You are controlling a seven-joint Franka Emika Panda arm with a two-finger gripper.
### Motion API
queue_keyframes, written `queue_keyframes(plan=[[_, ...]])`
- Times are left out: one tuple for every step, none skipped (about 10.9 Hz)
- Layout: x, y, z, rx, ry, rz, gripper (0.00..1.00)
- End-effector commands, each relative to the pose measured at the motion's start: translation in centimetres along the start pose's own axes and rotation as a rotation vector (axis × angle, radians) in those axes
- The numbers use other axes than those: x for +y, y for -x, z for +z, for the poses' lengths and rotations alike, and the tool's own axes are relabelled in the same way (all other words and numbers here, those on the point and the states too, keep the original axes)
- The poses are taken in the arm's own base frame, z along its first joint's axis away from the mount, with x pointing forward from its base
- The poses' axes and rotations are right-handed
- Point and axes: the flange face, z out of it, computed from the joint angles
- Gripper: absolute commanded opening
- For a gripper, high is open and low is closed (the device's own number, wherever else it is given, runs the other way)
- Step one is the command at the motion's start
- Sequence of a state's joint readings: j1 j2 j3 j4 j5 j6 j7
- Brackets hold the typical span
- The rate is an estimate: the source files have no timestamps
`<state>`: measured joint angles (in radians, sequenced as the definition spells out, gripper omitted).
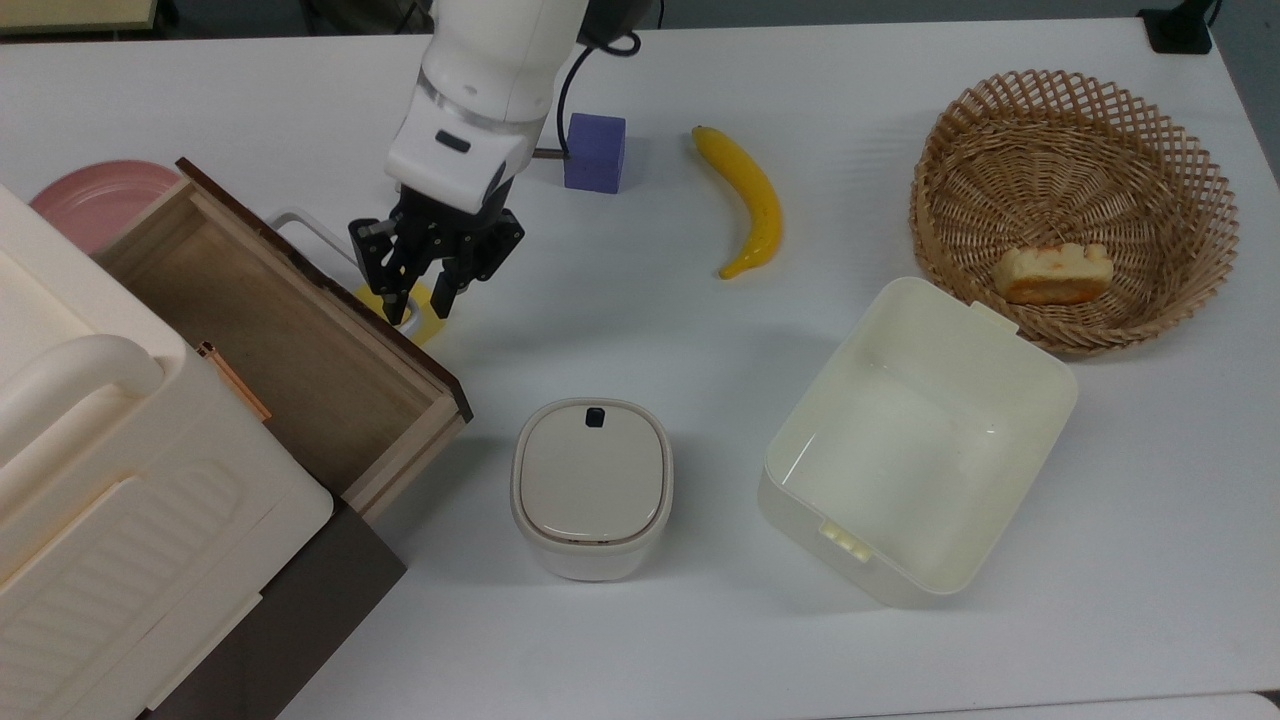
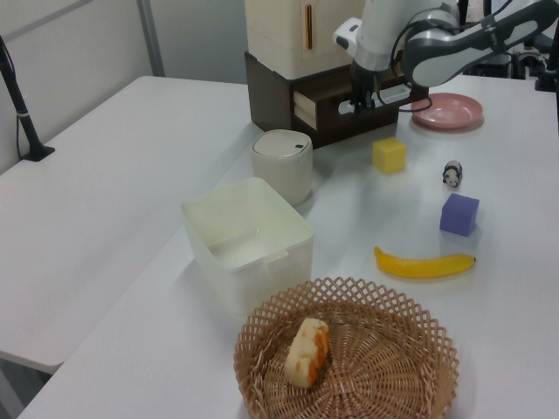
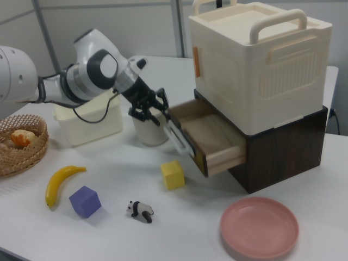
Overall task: Open the drawer
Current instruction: 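Release the handle and lift the gripper away from the drawer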
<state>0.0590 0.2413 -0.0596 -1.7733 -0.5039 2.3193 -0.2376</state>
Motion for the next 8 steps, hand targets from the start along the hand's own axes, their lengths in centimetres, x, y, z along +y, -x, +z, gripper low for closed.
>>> queue_keyframes(plan=[[0.6,0.0,-6.4,-0.004,-0.025,0.101,0.48],[-1.1,-0.2,-7.7,-0.044,-0.115,0.140,0.48],[-2.1,-0.6,-10.1,-0.064,-0.182,0.184,0.48],[-4.2,-0.5,-11.1,-0.152,-0.247,0.241,0.56],[-6.8,-0.9,-12.3,-0.226,-0.271,0.317,0.64],[-8.3,-1.0,-13.0,-0.263,-0.280,0.419,0.74],[-8.9,-0.5,-13.9,-0.290,-0.325,0.482,0.89],[-8.4,0.5,-14.7,-0.320,-0.389,0.507,1.00]])
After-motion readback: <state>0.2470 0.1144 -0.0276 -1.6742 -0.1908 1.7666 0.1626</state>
